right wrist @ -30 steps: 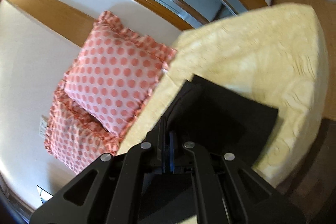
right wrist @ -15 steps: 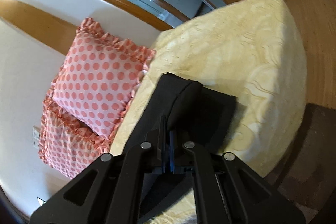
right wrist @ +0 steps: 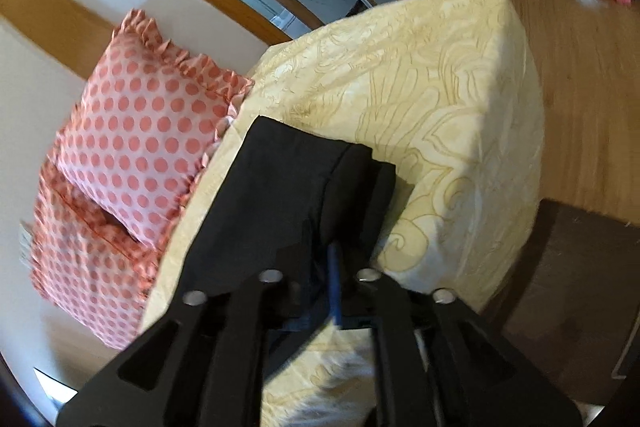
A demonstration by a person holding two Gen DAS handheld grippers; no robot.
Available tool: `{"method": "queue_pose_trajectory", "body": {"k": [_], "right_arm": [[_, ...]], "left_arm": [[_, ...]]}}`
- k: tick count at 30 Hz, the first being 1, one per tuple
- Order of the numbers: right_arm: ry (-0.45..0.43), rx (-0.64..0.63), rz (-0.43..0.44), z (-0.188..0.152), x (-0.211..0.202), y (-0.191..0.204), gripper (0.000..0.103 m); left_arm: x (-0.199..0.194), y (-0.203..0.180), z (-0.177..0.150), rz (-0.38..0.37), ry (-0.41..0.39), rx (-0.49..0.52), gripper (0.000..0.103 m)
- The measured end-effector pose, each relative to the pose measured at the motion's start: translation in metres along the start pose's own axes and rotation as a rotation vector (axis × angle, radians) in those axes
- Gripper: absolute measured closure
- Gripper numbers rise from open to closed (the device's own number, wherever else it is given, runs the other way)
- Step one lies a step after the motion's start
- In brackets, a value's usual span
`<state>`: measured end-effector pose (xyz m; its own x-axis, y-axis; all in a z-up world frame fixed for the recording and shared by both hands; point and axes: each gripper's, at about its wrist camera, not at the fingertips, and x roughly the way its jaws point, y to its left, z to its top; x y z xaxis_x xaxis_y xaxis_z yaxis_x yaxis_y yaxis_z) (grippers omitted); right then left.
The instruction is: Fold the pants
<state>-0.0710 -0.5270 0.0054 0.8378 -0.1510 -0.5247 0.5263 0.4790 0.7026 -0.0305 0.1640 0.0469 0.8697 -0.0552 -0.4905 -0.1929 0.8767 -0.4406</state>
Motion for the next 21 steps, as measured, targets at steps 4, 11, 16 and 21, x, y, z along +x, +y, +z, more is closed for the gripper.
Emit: {"method": "queue_pose_trajectory", "body": {"k": [4,11,16,21], "right_arm": [[-0.096,-0.066,-0.058,0.001,-0.022,0.011,0.034],[-0.097,-0.019,-0.12,0.009,-0.006,-0.003,0.047],[-0.094,-0.11,-0.118,-0.004,0.009,0.01,0.089],[-0.127,-0.188,0.012,-0.007,0.005,0.039,0.098]], "left_arm": [[0.012,-0.001,0.024,0.022,-0.037,0.075,0.013],[0.055,0.01,0.029,0.074,0.05,0.128,0.013],[0.058,0.014,0.014,0.08,0.052,0.147,0.012],[0.055,0.025,0.013,0.026,0.047,0.105,0.012]]}}
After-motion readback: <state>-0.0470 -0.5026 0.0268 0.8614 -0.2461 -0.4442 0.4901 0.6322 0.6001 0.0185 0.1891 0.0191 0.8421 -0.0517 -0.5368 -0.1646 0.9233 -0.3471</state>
